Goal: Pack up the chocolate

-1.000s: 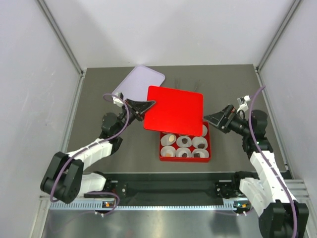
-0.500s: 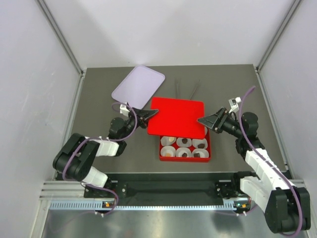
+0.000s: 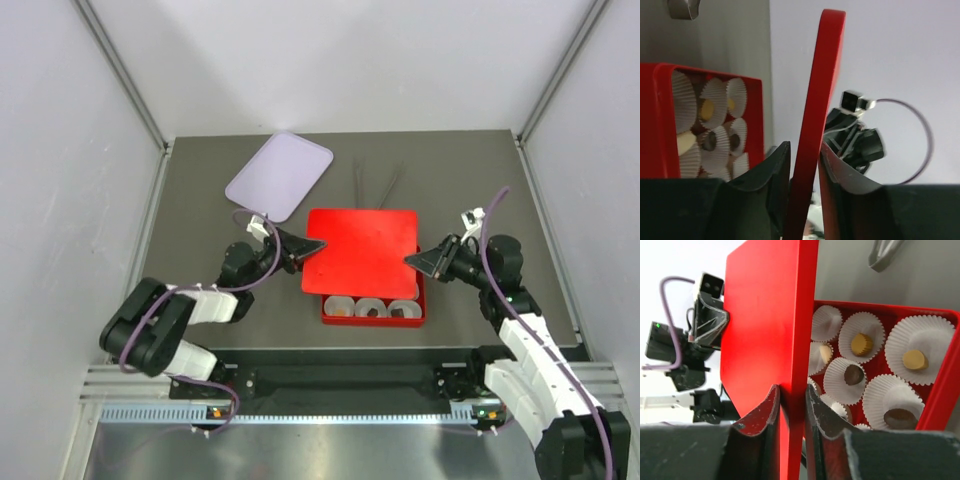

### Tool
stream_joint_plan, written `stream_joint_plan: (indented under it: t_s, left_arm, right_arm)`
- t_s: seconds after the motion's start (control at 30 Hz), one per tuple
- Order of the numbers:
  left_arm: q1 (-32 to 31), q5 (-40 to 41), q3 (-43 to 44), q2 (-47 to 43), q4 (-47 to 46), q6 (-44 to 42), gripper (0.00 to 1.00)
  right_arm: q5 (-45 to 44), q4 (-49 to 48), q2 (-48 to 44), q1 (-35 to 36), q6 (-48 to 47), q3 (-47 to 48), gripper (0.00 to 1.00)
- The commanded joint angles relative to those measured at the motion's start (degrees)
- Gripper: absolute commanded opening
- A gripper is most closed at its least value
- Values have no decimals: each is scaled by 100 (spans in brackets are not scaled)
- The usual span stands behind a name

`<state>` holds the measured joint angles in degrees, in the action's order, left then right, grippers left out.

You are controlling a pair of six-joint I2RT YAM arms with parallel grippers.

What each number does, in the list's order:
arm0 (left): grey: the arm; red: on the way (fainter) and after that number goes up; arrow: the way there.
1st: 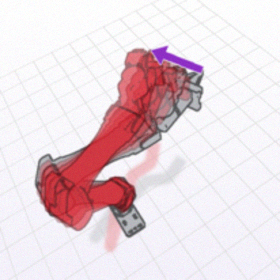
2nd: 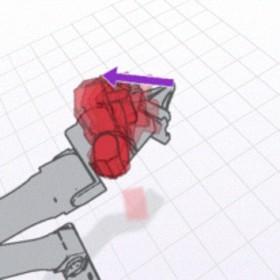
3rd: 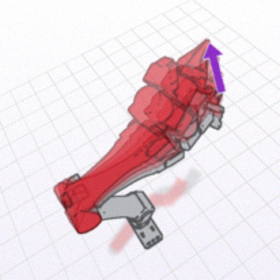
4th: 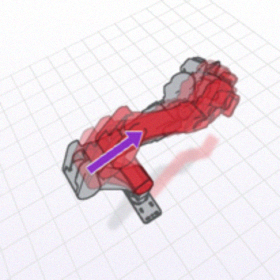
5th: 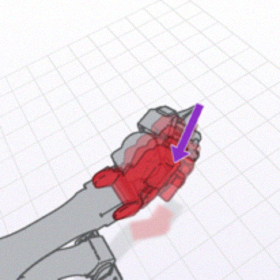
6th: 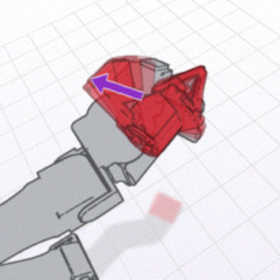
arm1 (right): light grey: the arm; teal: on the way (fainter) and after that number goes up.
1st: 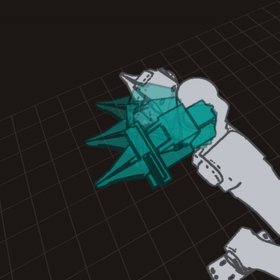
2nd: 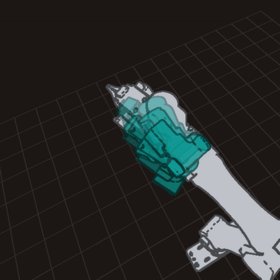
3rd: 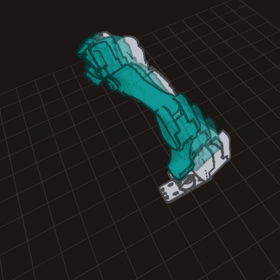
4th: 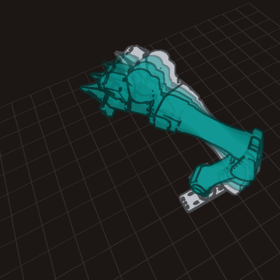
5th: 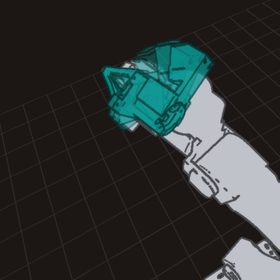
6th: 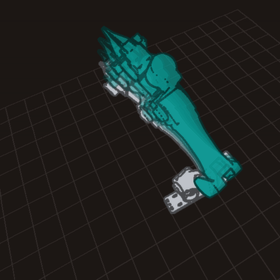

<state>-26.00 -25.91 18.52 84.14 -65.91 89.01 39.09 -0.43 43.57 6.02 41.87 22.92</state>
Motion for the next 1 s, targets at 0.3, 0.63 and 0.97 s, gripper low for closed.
stream_joint_plan:
  t_s: [0.3,0.63,0.97]
  left_arm:
    - [-318,235,714,-1989,3918,-2810,54]
    - [-301,709,1091,-2173,5192,-3522,63]
    - [-257,921,1470,-2218,6001,-3996,70]
  right_arm:
    - [483,-465,-235,39,-226,-252,0]
    - [1145,-1399,-323,-4,638,-341,0]
    - [1285,-1170,-385,-241,621,-393,0]
